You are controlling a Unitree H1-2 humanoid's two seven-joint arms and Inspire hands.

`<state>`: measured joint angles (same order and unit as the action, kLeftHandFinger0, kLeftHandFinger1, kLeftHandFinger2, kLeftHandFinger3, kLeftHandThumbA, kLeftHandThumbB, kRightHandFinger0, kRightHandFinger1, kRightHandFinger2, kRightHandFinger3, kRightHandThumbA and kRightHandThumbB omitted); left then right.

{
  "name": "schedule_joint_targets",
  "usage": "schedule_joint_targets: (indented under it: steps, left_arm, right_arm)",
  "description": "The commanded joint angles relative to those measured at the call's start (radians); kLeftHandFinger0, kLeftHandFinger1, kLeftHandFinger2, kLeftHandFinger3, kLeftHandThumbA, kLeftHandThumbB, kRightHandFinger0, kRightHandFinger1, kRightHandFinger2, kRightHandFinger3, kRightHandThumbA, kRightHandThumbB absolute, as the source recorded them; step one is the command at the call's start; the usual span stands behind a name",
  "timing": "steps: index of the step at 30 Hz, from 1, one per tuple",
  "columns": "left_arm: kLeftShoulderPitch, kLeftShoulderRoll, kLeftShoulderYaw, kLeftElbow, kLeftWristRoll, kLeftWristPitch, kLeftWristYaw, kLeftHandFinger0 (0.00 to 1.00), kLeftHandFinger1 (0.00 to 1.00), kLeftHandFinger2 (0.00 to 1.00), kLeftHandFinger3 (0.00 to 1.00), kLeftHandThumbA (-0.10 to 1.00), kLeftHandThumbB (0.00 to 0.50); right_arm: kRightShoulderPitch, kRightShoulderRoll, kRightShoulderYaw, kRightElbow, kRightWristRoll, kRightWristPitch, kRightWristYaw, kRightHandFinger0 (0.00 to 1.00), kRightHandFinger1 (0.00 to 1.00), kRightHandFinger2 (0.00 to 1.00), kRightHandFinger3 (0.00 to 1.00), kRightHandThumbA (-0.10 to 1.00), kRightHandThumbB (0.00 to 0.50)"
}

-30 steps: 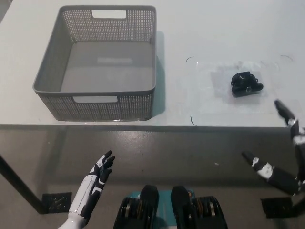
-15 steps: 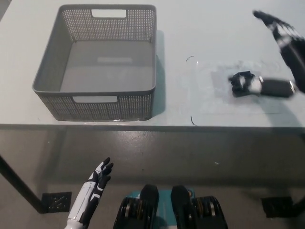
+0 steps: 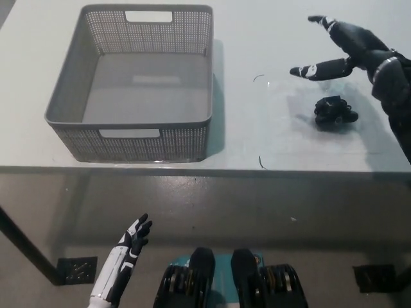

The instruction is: Use the right hand to pick up a webcam and put it into a container on the left side

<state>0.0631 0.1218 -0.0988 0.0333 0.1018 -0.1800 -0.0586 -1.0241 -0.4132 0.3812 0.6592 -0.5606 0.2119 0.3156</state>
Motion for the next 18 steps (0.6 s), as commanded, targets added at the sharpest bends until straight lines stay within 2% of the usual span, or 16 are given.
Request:
schedule_joint_targets:
  steps: [1,9,18]
  left_arm:
    - [0.011,0.02,0.022,-0.048,0.005,-0.051,0.008,1.0,1.0,1.0,1.0,0.97,0.147]
    - [0.011,0.024,0.028,-0.056,0.014,-0.047,0.008,1.0,1.0,1.0,1.0,0.97,0.161]
    - [-0.017,0.029,0.023,-0.038,0.027,-0.047,0.0,1.0,1.0,1.0,1.0,0.98,0.166]
  right_arm:
    - [-0.182,0.028,0.053,0.252,-0.059,-0.01,-0.021,1.0,1.0,1.0,1.0,0.8,0.5]
    - [-0.229,0.04,0.107,0.47,-0.055,-0.046,-0.056,1.0,1.0,1.0,1.0,0.7,0.5]
    - [-0.277,0.007,0.117,0.525,-0.032,-0.056,0.044,1.0,1.0,1.0,1.0,0.67,0.5]
